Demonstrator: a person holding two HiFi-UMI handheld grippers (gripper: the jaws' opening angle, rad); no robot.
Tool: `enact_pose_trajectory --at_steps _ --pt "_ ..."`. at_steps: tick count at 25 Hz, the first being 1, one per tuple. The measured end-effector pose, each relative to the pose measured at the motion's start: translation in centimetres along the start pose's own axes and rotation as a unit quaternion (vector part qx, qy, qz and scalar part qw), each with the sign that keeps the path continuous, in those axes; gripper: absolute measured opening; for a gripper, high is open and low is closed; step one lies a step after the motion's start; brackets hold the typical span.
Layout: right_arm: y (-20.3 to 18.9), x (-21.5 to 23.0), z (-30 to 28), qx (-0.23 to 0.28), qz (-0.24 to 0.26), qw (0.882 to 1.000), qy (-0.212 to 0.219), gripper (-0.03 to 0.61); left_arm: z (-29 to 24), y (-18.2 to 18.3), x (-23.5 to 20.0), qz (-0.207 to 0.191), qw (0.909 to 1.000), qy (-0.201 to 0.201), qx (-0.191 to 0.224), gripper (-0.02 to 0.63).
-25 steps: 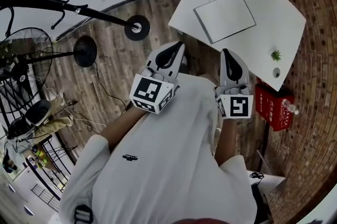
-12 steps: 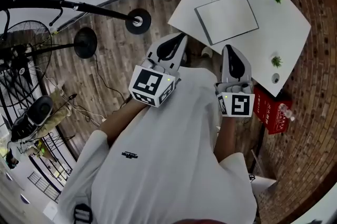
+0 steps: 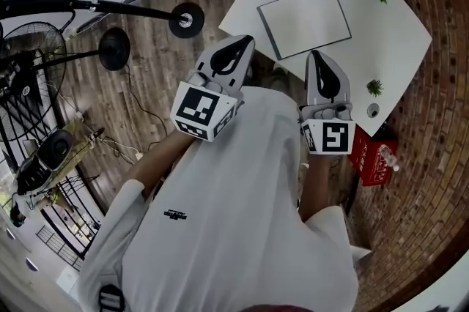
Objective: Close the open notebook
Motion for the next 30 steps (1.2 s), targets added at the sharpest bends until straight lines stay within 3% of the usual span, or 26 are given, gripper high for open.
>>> enact_pose_trajectory --at_steps 20,30 --pt "-4.8 3.5 -3.8 -0.107 0.011 0.989 0.098 0.016 -4.3 -3.7 2.1 0.014 0.9970 0.022 -0.073 0.005" --pt "-7.3 3.8 -5.6 -0.158 0.023 0.978 0.137 0.072 -5.4 -7.5 2.4 0.062 0.9897 0.041 -0.123 0.005"
Point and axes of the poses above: the fingertips, and each gripper's own axes: z backward along the fingers, x to its right, y out of its top, the point moved 8 cm from there along z, backward along the fingers, and after that the axes turned 15 degrees about -z, right-handed, at the moved point
